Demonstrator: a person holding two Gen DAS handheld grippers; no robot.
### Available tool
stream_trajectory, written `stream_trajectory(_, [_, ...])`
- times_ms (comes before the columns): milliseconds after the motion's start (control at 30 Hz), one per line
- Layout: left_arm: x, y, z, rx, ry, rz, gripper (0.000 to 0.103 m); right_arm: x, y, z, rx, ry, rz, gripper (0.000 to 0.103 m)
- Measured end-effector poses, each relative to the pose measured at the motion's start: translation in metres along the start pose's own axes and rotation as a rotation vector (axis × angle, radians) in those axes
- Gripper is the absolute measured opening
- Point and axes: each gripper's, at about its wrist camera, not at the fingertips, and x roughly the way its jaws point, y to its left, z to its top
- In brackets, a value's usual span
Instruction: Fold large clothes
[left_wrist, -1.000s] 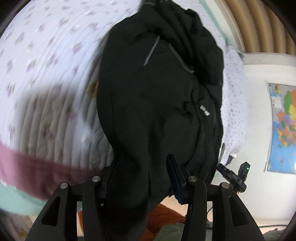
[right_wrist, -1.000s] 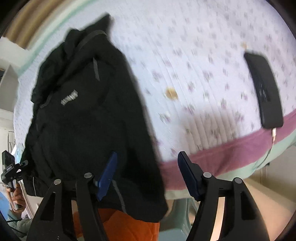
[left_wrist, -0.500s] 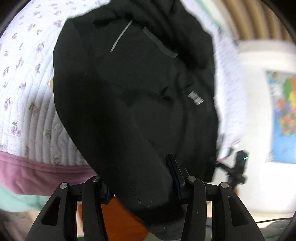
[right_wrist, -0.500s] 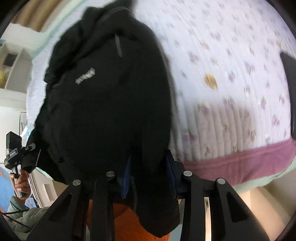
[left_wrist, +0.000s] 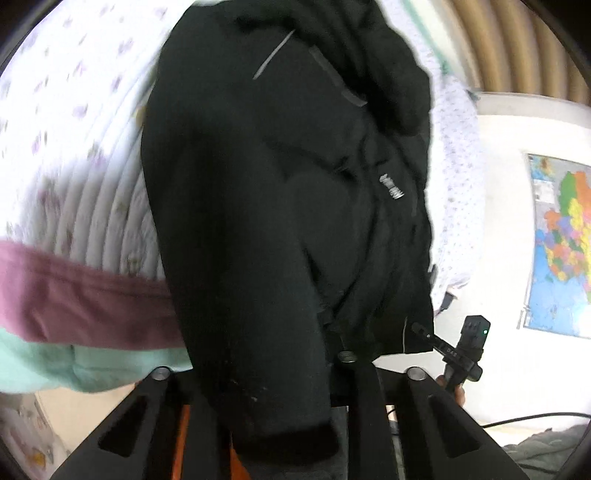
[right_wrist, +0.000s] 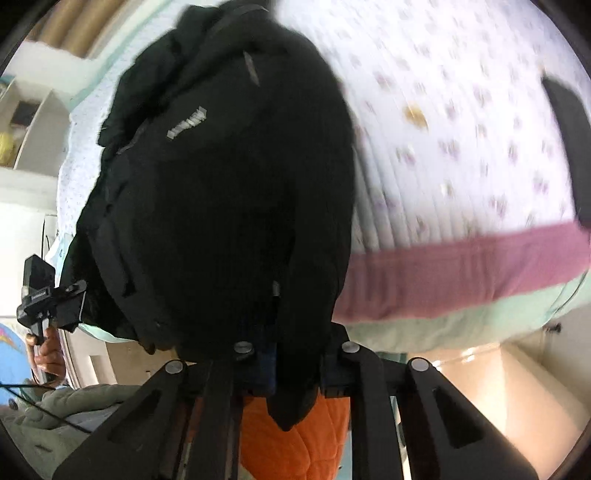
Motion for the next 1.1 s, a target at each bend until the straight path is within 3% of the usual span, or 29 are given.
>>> stream_trajectory(300, [-0.058, -0.038, 0.037, 0.006, -0.143, -0.254, 0.015, -0.064, 0.025, 0.053, 0.004, -0.159, 0.082, 0.017])
stream_trajectory(433, [-0.088, -0.057, 0.065, 0.042, -0.214, -0.306, 0.015, -0.089, 0.041, 0.093, 0.003, -0.248, 0.146, 0.017])
stream_trajectory(567, [-0.114, -0.070, 0.098, 0.063, -0.296, -0.318, 0.016, -0.107, 0.054, 0.132, -0.013, -0.326, 0.160, 0.017])
stream_trajectory(767, [-0.117, -0.080, 0.156, 0.048, -0.356, -0.319, 0.016, -0.132, 0.061, 0.198, -0.022, -0.423, 0.141, 0.017])
stream_trajectory(933, [-0.112, -0.077, 0.214, -0.021, -0.372, -0.319, 0.016, -0.131, 0.062, 0.258, 0.017, -0.442, 0.104, 0.017])
stream_trajectory(1100, [-0.086, -0.070, 0.282, -0.102, -0.366, -0.273, 0.016, -0.097, 0.060, 0.336, 0.067, -0.409, 0.034, 0.017])
